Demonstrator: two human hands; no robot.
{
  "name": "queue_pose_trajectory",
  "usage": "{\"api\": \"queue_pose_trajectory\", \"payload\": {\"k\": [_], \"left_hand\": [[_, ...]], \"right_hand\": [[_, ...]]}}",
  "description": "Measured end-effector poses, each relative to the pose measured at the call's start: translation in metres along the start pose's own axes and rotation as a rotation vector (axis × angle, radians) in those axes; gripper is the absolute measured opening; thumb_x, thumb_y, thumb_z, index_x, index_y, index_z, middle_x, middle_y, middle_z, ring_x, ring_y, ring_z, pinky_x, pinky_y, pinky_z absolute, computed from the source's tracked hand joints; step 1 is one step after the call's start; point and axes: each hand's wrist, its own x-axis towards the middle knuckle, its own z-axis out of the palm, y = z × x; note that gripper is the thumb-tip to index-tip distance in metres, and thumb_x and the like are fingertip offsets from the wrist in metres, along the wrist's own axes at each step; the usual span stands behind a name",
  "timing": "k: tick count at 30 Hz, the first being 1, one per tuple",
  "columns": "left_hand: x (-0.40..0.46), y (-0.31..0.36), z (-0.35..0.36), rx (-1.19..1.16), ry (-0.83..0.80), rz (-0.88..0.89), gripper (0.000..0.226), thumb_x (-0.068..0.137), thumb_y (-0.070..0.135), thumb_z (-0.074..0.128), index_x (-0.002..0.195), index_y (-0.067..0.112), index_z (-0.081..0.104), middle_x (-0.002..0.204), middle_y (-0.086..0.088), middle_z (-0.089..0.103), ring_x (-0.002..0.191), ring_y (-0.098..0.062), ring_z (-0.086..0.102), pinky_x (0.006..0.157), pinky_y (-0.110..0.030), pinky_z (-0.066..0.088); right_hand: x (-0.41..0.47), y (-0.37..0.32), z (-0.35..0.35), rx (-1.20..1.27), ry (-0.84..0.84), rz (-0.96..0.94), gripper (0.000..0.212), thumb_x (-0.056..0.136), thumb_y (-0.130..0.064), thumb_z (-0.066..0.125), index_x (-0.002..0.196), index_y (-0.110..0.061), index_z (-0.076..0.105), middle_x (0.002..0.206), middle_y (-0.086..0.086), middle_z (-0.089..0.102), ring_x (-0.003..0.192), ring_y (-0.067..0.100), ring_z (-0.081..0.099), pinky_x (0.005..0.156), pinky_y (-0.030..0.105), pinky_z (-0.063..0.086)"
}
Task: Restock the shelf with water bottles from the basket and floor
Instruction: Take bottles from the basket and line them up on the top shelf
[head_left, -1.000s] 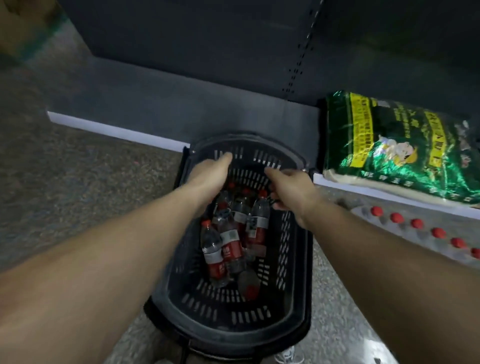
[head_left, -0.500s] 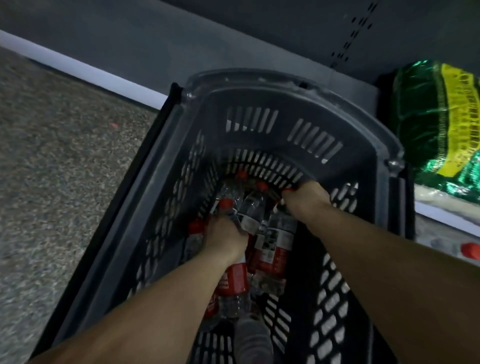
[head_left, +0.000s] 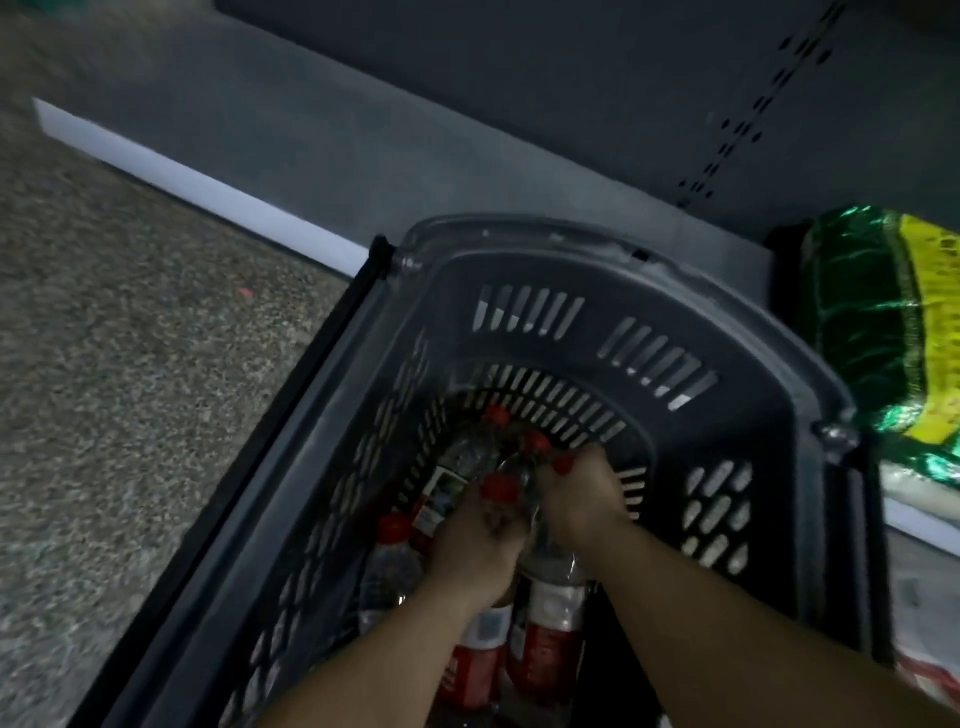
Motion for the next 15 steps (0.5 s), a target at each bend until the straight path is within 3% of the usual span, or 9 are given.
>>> {"api": "queue_pose_trajectory", "payload": {"k": [1,3,6,8,10,13,15], "left_hand": [[-0.008,0.007,-0.005,-0.02,0.023,0.056,0.031,0.092,0.025,0.053,0.122,0.026,0.051,0.089,0.019,0.057,0.079,0.006,0.055,0.067,-0.007,0.044],[-0.027,0.033,-0.017,-0.089,0.082,0.147,0.013,0.094,0.023,0.05,0.101,0.033,0.056,0.081,0.016,0.061,0.068,0.01,0.058,0.057,-0.003,0.042],[-0.063,0.108,-0.046,-0.173,0.108,0.242,0.007,0.09,0.026,0.056,0.09,0.023,0.062,0.081,0.001,0.071,0.07,-0.003,0.064,0.068,-0.023,0.051],[-0.095,0.176,-0.071,-0.189,0.078,0.318,0.011,0.087,0.03,0.06,0.088,0.022,0.067,0.079,0.006,0.073,0.068,0.0,0.064,0.065,-0.02,0.05],[-0.137,0.254,-0.099,-0.217,0.038,0.391,0.016,0.083,0.035,0.061,0.084,0.021,0.07,0.078,0.005,0.075,0.072,-0.004,0.068,0.069,-0.026,0.053],[-0.22,0.391,-0.153,-0.41,-0.143,0.47,0.024,0.079,0.039,0.067,0.082,0.015,0.069,0.08,-0.005,0.075,0.072,-0.022,0.07,0.071,-0.037,0.055],[-0.281,0.477,-0.192,-0.584,-0.304,0.528,0.037,0.077,0.05,0.07,0.089,0.015,0.065,0.083,-0.012,0.069,0.07,-0.028,0.067,0.067,-0.039,0.056]], "right_hand": [[-0.014,-0.005,-0.008,-0.004,0.023,-0.091,0.035,0.092,-0.023,0.058,0.118,-0.005,0.045,0.112,0.018,0.064,0.099,0.031,0.061,0.077,0.032,0.047],[-0.04,-0.027,-0.033,0.041,0.045,-0.241,0.02,0.091,-0.021,0.058,0.103,-0.018,0.042,0.097,0.008,0.062,0.09,0.025,0.061,0.073,0.031,0.046],[-0.078,-0.084,-0.099,0.092,0.08,-0.38,0.022,0.085,-0.019,0.061,0.1,-0.023,0.045,0.083,-0.004,0.059,0.081,0.019,0.06,0.069,0.025,0.046],[-0.113,-0.131,-0.159,0.128,0.067,-0.463,0.017,0.083,-0.018,0.062,0.096,-0.022,0.05,0.077,-0.006,0.06,0.064,0.012,0.059,0.052,0.022,0.044],[-0.158,-0.187,-0.228,0.232,-0.008,-0.52,0.015,0.082,-0.014,0.062,0.09,-0.023,0.053,0.076,0.004,0.064,0.047,0.009,0.056,0.04,0.018,0.042],[-0.241,-0.285,-0.354,0.463,-0.071,-0.618,0.024,0.081,-0.018,0.073,0.095,-0.017,0.053,0.073,0.009,0.066,0.052,0.018,0.061,0.051,0.029,0.05],[-0.303,-0.334,-0.436,0.658,-0.146,-0.707,0.056,0.074,-0.039,0.081,0.111,-0.013,0.049,0.078,0.006,0.069,0.063,0.019,0.067,0.06,0.035,0.055]]}}
